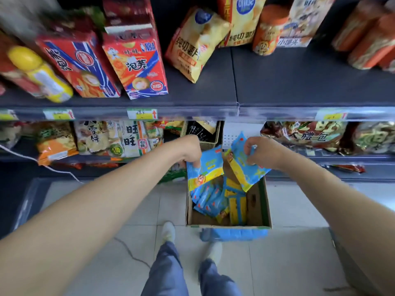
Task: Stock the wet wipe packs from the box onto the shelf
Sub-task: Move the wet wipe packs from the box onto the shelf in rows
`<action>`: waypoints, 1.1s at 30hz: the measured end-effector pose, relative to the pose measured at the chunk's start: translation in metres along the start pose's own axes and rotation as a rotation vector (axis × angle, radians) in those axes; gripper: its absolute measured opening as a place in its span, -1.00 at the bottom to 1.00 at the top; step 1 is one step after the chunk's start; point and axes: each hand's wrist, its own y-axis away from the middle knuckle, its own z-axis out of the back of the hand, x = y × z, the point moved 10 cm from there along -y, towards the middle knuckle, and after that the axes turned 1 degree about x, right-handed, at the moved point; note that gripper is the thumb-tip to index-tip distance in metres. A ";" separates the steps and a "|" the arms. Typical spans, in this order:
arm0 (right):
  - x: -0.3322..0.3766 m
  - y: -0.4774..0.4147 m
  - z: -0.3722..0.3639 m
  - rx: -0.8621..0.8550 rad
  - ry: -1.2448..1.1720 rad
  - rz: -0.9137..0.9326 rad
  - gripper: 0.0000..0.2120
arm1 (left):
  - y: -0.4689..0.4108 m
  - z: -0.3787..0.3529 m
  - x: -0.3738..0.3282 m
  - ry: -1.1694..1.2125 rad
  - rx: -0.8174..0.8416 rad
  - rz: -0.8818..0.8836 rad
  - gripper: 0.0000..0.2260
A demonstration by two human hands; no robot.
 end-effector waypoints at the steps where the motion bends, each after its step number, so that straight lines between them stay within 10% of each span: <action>1: 0.015 0.010 0.014 -0.021 0.026 0.033 -0.81 | 0.013 0.013 -0.003 -0.016 -0.013 -0.021 -0.65; 21: 0.330 0.177 0.206 -0.576 -0.052 0.806 -0.57 | 0.289 0.296 0.076 0.256 -0.904 -0.144 -0.73; 33: 0.435 0.085 0.280 -0.853 0.011 0.651 -0.72 | 0.278 0.462 0.141 0.280 -1.286 -0.146 -0.72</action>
